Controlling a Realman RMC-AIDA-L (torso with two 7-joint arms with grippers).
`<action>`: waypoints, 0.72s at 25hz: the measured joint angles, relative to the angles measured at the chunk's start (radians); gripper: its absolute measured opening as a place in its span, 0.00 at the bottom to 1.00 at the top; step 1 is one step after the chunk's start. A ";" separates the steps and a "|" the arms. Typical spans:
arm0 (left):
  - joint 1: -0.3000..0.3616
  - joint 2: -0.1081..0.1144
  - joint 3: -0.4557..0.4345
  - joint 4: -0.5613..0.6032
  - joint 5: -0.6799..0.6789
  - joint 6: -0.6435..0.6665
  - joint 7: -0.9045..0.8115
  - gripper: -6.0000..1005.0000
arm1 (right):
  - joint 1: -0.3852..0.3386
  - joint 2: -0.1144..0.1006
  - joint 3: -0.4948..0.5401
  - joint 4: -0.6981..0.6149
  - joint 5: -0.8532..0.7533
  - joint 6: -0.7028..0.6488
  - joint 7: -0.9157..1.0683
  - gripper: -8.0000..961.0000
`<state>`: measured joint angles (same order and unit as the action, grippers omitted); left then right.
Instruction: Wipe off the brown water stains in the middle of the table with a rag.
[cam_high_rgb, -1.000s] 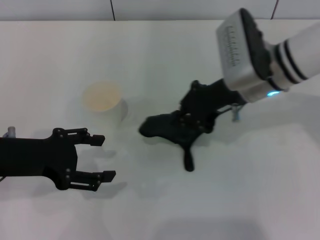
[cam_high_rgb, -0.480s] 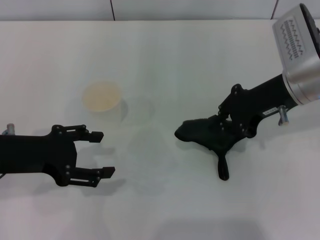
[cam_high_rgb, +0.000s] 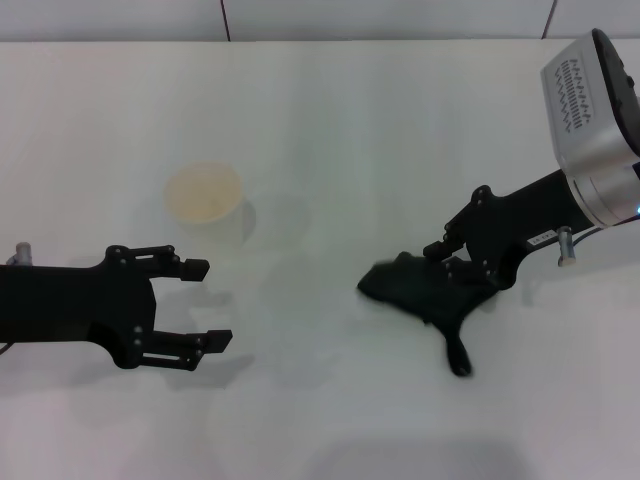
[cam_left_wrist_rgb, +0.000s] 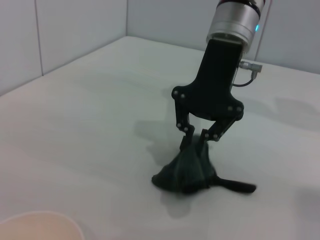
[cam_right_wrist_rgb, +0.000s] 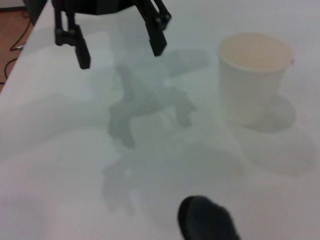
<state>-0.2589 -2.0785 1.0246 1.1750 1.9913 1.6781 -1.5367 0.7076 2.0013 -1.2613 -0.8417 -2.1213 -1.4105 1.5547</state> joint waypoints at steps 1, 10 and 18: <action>0.001 0.000 0.000 0.000 -0.001 0.000 0.000 0.86 | -0.001 0.001 0.000 0.000 -0.002 0.000 0.005 0.11; 0.010 0.000 -0.001 -0.001 -0.012 -0.001 0.001 0.86 | -0.021 0.003 0.081 -0.015 0.006 -0.084 -0.013 0.40; 0.028 0.000 -0.032 -0.028 -0.046 -0.002 0.063 0.86 | -0.118 0.000 0.202 -0.107 0.006 -0.171 -0.081 0.56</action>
<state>-0.2305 -2.0785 0.9929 1.1468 1.9453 1.6764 -1.4732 0.5893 2.0016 -1.0591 -0.9491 -2.1153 -1.5813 1.4741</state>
